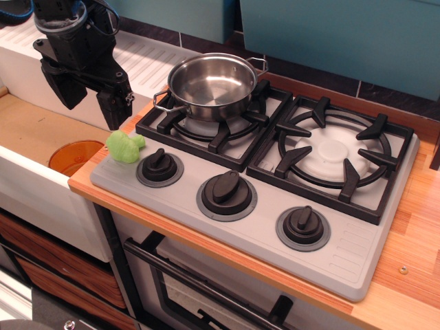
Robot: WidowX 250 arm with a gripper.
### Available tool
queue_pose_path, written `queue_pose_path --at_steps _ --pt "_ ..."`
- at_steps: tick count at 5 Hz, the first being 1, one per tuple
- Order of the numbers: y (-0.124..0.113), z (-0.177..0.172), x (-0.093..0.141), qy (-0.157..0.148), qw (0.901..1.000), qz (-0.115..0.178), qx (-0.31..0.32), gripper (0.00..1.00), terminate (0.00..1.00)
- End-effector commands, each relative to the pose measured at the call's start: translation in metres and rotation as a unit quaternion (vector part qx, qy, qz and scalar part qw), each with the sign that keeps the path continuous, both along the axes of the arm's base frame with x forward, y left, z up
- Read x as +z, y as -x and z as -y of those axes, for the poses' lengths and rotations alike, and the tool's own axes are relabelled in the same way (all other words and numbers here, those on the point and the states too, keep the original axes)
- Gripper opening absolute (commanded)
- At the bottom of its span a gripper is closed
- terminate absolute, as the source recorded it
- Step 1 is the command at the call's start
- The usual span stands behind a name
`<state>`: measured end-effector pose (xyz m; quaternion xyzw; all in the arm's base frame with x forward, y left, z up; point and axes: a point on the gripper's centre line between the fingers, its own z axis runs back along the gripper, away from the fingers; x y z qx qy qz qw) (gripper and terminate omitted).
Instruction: Put cauliflower in pot or pan an put pot or pan on stove
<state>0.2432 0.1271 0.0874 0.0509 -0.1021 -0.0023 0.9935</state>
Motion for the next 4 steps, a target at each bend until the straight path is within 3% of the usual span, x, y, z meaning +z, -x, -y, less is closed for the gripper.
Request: queue_pose_path --at_steps 1,2,4 --pt "0.0 0.0 0.0 0.0 1.0 0.0 0.0 1.0 0.0" --pt "-0.003 0.0 -0.02 0.018 0.9998 0.009 0.007 1.0 0.0" --pt "-0.01 -0.004 -0.038 0.025 0.9993 0.029 -0.003 1.0 0.0"
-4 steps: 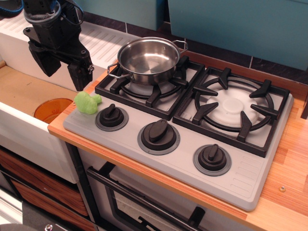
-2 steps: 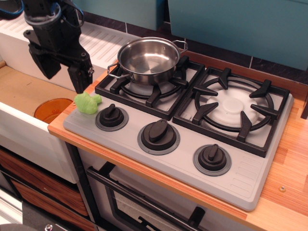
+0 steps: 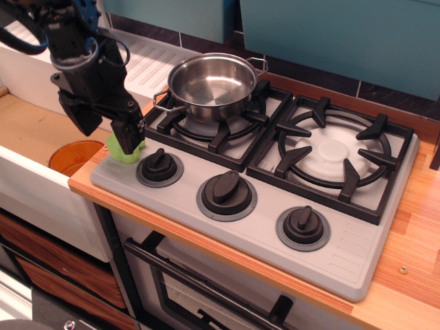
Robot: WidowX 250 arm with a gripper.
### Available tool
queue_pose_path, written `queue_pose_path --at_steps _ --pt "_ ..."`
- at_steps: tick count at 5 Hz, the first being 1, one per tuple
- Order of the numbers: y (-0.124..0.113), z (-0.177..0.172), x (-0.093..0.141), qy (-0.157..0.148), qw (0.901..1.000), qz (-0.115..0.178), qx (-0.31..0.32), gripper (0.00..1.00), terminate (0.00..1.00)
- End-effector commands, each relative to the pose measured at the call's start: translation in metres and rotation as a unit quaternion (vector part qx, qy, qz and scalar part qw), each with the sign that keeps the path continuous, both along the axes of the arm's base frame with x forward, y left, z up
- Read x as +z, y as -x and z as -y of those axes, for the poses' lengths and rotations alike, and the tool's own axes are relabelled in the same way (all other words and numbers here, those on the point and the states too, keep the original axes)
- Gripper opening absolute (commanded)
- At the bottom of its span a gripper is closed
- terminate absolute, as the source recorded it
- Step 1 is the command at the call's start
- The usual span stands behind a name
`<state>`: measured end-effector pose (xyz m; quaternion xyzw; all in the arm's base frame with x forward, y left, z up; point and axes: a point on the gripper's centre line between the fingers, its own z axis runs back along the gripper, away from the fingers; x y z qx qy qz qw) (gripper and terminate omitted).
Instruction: Put cauliflower in pot or pan an put pot or pan on stove
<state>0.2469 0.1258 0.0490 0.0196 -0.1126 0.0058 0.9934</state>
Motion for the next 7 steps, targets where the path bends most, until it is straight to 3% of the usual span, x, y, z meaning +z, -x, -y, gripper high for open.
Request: queue_pose_path --at_steps 1,4,5,6,7 --pt "-0.008 -0.006 -0.006 -0.005 0.9996 0.026 -0.008 1.0 0.0" --pt "-0.01 0.004 -0.032 -0.002 0.9994 0.035 -0.004 1.0 0.0" --pt "-0.008 0.007 -0.027 -0.008 0.9995 0.032 0.004 0.0 0.0" --pt "-0.005 0.011 -0.009 -0.019 0.9996 0.017 0.013 0.0 0.0" --pt "-0.002 0.013 0.025 -0.028 0.9994 -0.007 0.021 0.0 0.0"
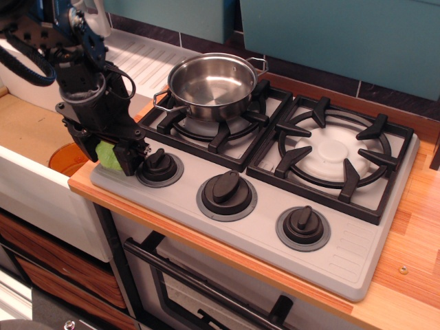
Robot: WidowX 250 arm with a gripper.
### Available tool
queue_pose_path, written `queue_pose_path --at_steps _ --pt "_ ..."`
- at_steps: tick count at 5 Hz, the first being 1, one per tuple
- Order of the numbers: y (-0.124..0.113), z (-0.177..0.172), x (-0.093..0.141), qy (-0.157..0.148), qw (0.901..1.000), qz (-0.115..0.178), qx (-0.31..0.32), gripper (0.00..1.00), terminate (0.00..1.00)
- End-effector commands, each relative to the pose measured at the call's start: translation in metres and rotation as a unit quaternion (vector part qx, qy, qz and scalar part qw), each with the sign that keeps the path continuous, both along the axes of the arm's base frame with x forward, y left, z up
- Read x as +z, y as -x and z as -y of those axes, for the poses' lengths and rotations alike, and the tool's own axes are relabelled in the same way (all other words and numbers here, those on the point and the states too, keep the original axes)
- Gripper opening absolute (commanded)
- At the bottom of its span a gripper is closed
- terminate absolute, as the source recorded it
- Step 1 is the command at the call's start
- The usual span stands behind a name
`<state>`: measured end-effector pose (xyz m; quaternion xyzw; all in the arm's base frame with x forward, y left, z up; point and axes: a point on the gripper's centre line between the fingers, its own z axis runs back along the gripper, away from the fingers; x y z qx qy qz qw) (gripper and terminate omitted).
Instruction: Put cauliflower in pot or pan an put pot or pan on stove
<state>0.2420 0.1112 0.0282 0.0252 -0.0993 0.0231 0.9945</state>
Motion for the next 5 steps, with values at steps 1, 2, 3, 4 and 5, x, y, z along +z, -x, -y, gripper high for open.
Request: queue_pose_path --at_steps 1,2,3,4,5 --pt "-0.017 0.002 0.083 -0.038 0.9989 -0.024 0.011 0.0 0.0" --pt "-0.035 0.004 0.102 -0.042 0.9982 -0.041 0.015 0.0 0.0" --pt "-0.064 -0.004 0.108 -0.034 0.9984 -0.045 0.007 0.0 0.0" --pt "-0.092 -0.014 0.101 -0.033 0.9988 -0.036 -0.004 0.0 0.0" --pt "-0.108 -0.012 0.093 -0.032 0.9991 -0.027 0.0 0.0 0.0"
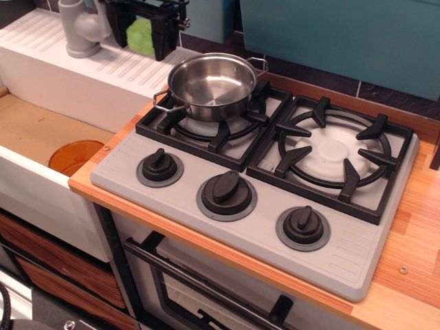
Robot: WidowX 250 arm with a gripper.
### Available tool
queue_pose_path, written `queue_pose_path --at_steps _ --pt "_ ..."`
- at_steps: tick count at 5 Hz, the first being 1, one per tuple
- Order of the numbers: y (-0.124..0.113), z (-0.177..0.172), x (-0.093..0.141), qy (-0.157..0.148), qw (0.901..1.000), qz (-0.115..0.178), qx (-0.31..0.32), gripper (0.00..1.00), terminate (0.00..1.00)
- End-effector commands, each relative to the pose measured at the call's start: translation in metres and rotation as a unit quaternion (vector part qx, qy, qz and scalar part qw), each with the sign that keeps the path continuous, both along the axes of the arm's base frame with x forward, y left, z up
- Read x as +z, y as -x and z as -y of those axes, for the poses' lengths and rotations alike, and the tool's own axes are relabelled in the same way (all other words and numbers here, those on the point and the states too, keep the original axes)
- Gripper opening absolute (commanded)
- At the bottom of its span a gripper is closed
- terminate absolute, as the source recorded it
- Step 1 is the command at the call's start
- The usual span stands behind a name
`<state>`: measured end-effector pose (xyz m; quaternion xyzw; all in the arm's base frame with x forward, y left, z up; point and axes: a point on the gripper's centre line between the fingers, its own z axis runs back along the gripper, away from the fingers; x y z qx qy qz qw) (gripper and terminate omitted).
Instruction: Put cauliflower in pot or pan an put pot or pan on stove
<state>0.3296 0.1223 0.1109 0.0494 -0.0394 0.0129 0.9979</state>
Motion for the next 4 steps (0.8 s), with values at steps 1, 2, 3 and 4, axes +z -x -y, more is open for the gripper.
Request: queue_pose_path --at_steps 1,2,3,4 --pt "-0.027 0.01 -0.002 -0.007 0.9989 0.044 0.013 0.0 0.0" --pt "-0.024 0.024 -0.009 -0.007 0.9983 0.054 0.024 0.0 0.0" --pt "-0.018 0.032 -0.013 -0.006 0.9978 0.058 0.03 0.0 0.0" --pt "-0.012 0.04 -0.018 -0.004 0.9973 0.067 0.028 0.0 0.0"
